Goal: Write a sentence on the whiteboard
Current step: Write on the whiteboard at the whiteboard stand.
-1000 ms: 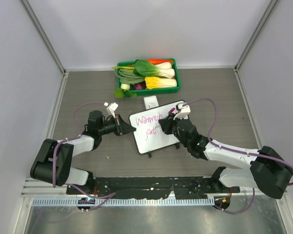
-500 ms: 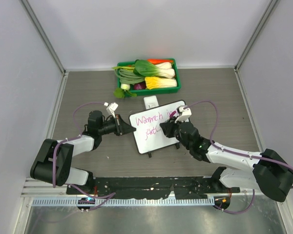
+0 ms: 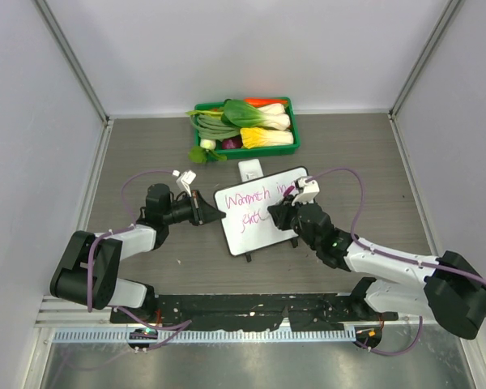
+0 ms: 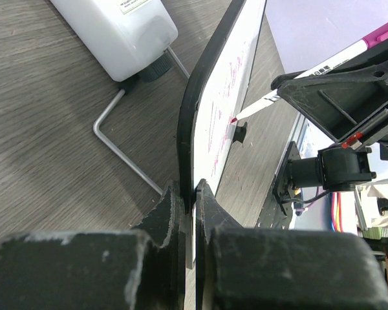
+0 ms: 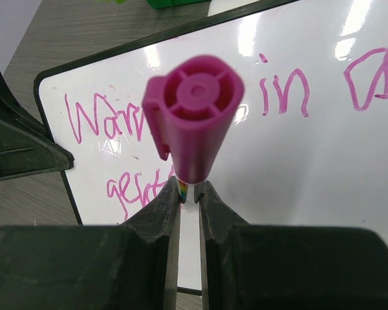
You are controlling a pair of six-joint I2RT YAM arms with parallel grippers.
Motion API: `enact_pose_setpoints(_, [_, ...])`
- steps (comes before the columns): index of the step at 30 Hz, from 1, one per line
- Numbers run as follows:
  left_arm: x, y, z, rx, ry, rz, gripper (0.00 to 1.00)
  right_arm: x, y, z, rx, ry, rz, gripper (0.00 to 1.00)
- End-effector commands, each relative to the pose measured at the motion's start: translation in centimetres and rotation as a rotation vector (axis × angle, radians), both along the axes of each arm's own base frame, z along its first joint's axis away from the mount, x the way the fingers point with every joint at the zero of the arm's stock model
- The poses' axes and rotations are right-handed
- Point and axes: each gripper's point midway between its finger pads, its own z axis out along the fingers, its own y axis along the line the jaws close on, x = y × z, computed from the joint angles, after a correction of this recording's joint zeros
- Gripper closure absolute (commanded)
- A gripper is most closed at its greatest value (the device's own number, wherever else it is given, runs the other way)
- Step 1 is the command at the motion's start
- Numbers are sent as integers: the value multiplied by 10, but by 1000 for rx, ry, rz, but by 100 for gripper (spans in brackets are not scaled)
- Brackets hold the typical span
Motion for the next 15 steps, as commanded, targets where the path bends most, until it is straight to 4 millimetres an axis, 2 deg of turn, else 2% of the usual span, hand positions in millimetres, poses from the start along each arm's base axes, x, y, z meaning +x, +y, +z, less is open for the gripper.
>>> enact_pose_setpoints(1, [11, 12, -20, 91, -24, 72, 100, 8, -9, 18, -24, -49, -44, 99])
enact_pose_setpoints(10, [11, 12, -19, 90, -26, 74, 100, 10, -3, 54, 52, -114, -34, 99])
enact_pose_setpoints(13, [11, 12, -19, 91, -26, 73, 100, 13, 0, 61, 62, -125, -34, 99])
enact_pose_setpoints(15, [11, 12, -19, 91, -26, 73, 100, 14, 2, 59, 51, -119, -33, 99])
